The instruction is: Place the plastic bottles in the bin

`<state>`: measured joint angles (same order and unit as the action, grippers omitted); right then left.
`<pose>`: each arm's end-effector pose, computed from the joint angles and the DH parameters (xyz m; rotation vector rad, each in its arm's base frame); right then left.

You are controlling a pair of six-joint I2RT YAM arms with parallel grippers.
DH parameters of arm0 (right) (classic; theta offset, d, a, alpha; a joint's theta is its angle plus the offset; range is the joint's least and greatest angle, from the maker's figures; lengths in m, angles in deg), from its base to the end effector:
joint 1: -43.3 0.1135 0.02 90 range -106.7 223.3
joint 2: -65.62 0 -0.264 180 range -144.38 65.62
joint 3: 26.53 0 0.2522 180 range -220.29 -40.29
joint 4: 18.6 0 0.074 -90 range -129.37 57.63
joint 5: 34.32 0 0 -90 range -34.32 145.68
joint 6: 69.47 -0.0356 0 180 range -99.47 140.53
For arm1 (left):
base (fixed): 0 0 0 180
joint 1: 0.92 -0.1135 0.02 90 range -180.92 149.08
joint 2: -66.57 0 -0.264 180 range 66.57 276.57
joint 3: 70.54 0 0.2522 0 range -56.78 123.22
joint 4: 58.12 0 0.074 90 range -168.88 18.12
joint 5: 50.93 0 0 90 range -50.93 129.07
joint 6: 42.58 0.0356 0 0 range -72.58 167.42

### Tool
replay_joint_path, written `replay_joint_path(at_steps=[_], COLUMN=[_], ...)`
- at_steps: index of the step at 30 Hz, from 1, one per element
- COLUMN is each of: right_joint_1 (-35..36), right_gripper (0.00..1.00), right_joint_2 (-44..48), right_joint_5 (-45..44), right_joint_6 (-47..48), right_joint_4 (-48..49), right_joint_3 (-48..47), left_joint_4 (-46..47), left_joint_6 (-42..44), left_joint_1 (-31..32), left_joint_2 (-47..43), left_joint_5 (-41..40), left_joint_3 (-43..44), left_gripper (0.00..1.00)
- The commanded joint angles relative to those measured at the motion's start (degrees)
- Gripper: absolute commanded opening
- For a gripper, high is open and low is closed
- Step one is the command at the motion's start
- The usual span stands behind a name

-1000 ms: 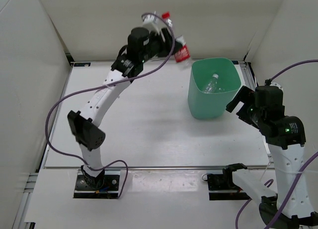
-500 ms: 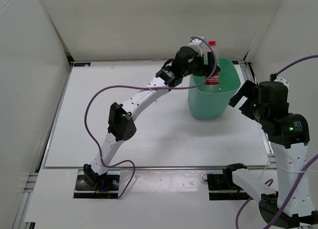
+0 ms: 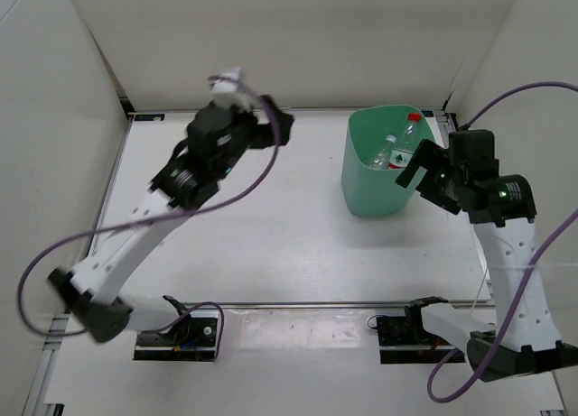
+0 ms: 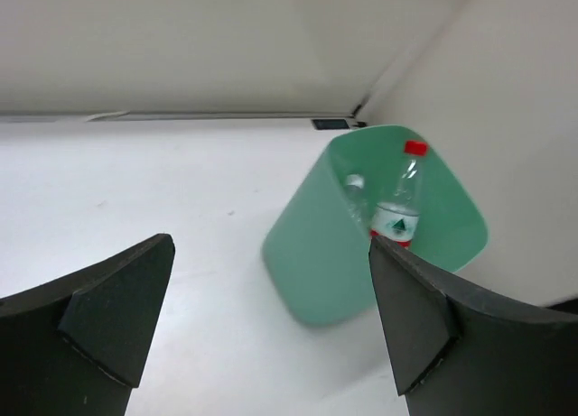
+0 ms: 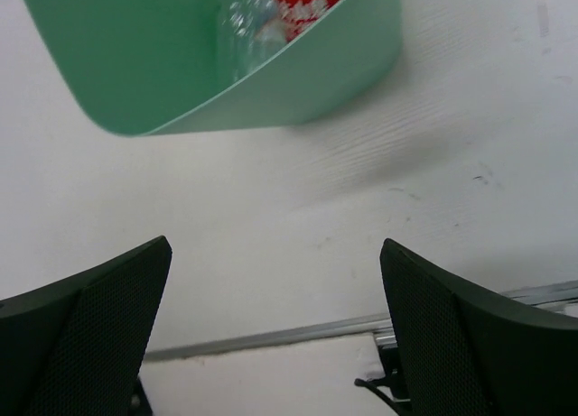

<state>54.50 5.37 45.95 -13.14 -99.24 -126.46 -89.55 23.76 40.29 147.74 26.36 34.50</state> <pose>0.1635 0.0262 0.4322 0.5313 2.2200 0.2176 0.2443 -0.2035 0.4621 0.0974 1.7404 -0.6521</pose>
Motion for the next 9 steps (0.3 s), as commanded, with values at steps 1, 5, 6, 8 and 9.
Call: replay_joint_path(at_steps=[1,5,6,8,9], right_joint_1=[-0.30,-0.30,-0.30,-0.30,-0.30], right_gripper=[1.00,1.00,1.00,1.00,1.00], right_joint_2=[-0.92,-0.31,0.21,0.22,0.22], right_joint_5=[11.99,17.64,18.17,18.88,18.88], right_joint_6=[2.47,3.00,3.00,3.00,3.00], right_joint_4=[1.92,5.00,5.52,5.52,5.52], right_joint_3=[1.70,3.82,3.82,3.82,3.82], left_joint_4=[-5.24,-19.35,-23.59,-33.78,-47.32], left_joint_6=[-2.52,-9.72,-12.09,-23.45,-29.37], left_joint_1=[0.80,0.27,-0.51,-1.82,-2.45], left_joint_2=[-10.48,-18.23,-18.93,-19.64,-18.69], left_joint_5=[-9.51,-21.80,-28.53,-36.47,-43.82], left_joint_3=[-13.65,-22.63,-24.21,-24.84,-24.84], left_gripper=[1.00,1.00,1.00,1.00,1.00])
